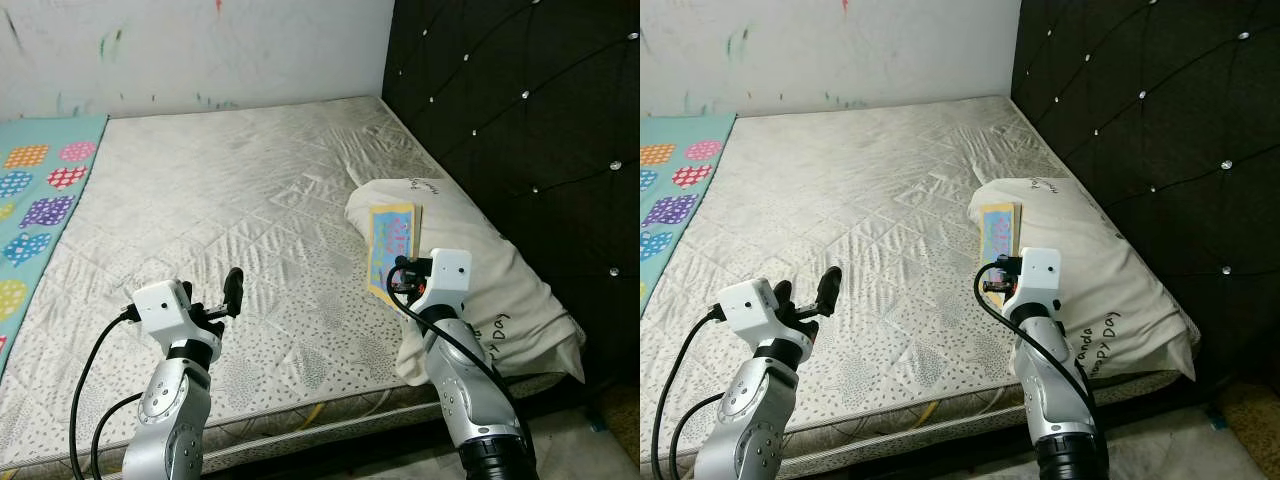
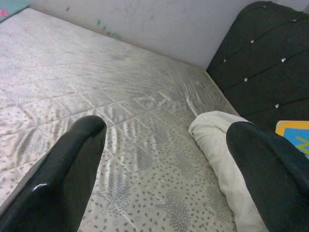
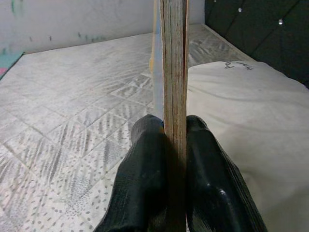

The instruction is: Clean up the room

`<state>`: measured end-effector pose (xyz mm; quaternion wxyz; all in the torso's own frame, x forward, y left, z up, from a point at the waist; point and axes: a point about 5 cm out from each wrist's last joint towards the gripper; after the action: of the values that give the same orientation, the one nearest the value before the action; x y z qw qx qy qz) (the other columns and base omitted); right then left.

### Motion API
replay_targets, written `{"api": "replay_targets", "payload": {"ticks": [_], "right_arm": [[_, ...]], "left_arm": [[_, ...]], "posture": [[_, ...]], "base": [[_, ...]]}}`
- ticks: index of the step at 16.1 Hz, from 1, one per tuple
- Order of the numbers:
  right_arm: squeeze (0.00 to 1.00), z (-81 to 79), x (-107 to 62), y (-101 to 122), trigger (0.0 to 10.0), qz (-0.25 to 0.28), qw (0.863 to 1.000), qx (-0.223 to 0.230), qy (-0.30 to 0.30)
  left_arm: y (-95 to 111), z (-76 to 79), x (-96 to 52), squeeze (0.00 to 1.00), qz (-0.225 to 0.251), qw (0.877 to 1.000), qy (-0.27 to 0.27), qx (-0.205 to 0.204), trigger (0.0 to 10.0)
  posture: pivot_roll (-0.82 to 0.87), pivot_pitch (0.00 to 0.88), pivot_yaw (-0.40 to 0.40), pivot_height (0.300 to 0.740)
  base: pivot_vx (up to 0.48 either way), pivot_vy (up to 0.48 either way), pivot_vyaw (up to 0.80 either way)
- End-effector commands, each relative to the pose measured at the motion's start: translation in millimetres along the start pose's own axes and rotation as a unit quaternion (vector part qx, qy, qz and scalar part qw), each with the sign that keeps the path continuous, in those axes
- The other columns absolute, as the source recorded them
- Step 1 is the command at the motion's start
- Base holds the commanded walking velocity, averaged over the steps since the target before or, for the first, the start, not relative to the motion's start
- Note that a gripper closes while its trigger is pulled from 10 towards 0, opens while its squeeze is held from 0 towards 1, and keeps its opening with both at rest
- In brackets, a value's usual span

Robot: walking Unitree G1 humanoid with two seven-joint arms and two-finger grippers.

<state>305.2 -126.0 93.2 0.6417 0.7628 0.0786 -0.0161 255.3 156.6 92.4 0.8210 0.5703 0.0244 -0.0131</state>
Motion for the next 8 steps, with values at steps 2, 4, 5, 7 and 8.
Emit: {"api": "replay_targets", "payload": {"ticks": [2,4,5,7,8], "right_arm": [[0.0,-6.0,0.5,9.6,10.0,0.024,1.0,-0.001,0.016],[0.0,-6.6,0.0,9.2,10.0,0.024,1.0,-0.001,0.018],[0.0,-6.6,-0.4,8.7,10.0,0.024,1.0,-0.001,0.019],[0.0,-6.7,-0.7,8.3,10.0,0.023,0.999,0.0,0.021],[0.0,-6.9,-0.9,8.2,10.0,0.023,0.999,0.0,0.023]], "left_arm": [[1.5,-0.8,0.3,0.0,0.003,1.0,0.004,0.005,10.0],[1.7,-0.7,0.6,0.0,0.004,1.0,0.003,0.005,10.0],[1.5,-0.8,0.5,0.0,0.004,1.0,0.003,0.005,10.0],[1.2,-0.9,0.3,0.0,0.003,1.0,0.003,0.006,10.0],[1.3,-0.8,0.2,0.0,0.003,1.0,0.003,0.006,10.0]], "posture": [[-0.07,0.0,-0.021,0.736],[-0.07,0.0,-0.021,0.718],[-0.07,0.0,-0.02,0.708],[-0.07,0.0,-0.02,0.69],[-0.07,0.0,-0.021,0.681]], "base": [[0.0,0.0,0.0],[0.0,0.0,0.0],[0.0,0.0,0.0],[0.0,0.0,0.0],[0.0,0.0,0.0]]}}
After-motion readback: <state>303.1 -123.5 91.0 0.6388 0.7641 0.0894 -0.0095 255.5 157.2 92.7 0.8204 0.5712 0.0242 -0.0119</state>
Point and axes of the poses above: a point about 5 cm out from each wrist's last joint towards the gripper, its own x axis pointing out of the wrist towards the gripper, its own y axis along the axis of the wrist's last joint, z = x × y, and after that the axes turned 2 degrees about x, right-handed
